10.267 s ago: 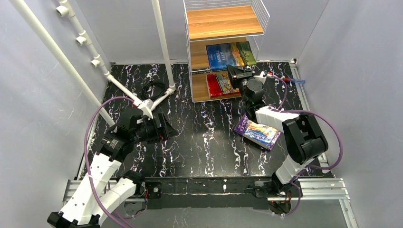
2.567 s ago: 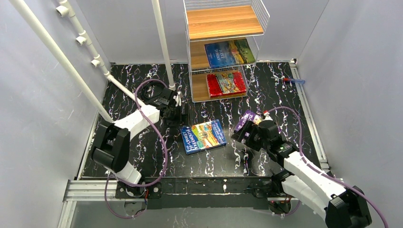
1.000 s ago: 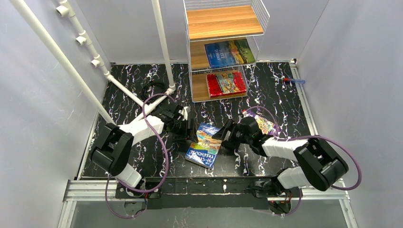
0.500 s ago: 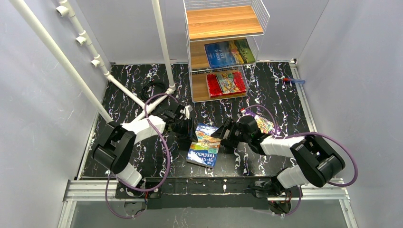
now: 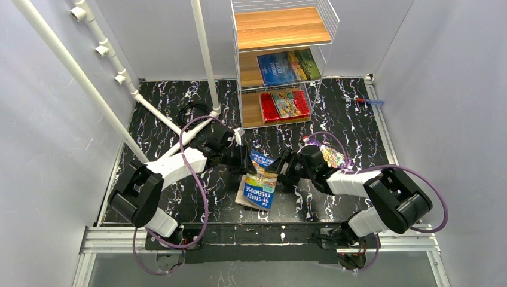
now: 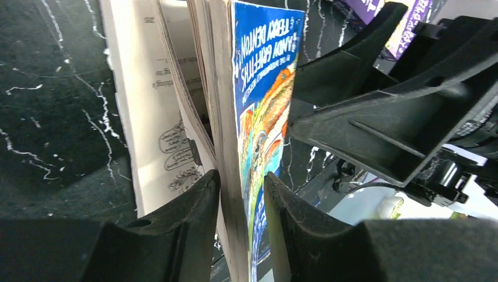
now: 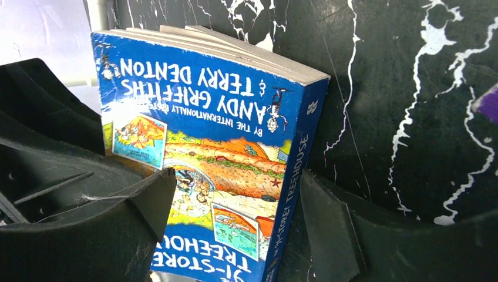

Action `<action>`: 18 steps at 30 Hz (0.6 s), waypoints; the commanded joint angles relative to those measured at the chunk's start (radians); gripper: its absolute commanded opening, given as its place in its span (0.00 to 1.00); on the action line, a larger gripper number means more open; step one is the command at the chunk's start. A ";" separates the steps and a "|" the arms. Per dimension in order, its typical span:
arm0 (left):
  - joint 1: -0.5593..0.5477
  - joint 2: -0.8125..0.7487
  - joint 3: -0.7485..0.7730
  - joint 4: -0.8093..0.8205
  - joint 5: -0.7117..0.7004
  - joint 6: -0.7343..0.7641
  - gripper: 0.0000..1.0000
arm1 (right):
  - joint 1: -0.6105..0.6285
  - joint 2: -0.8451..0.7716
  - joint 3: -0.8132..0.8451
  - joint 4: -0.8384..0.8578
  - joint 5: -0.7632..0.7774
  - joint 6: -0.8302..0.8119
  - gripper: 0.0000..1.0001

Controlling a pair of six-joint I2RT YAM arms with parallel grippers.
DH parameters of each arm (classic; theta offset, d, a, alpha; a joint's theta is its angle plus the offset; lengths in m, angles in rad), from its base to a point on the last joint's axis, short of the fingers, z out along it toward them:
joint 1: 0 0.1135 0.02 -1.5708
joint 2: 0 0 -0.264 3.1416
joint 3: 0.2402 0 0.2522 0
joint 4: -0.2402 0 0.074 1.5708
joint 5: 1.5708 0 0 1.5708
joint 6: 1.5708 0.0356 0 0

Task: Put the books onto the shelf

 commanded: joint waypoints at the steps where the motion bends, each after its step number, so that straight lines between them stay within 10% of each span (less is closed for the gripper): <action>1: -0.018 -0.006 -0.005 0.087 0.072 -0.044 0.31 | 0.014 0.057 0.005 -0.054 0.013 -0.017 0.86; 6: -0.018 -0.025 0.013 -0.008 -0.007 -0.002 0.00 | 0.016 0.055 0.000 -0.060 0.014 -0.016 0.86; 18: 0.019 -0.106 0.007 -0.139 0.035 0.163 0.00 | 0.014 -0.178 -0.126 -0.083 0.006 -0.003 0.99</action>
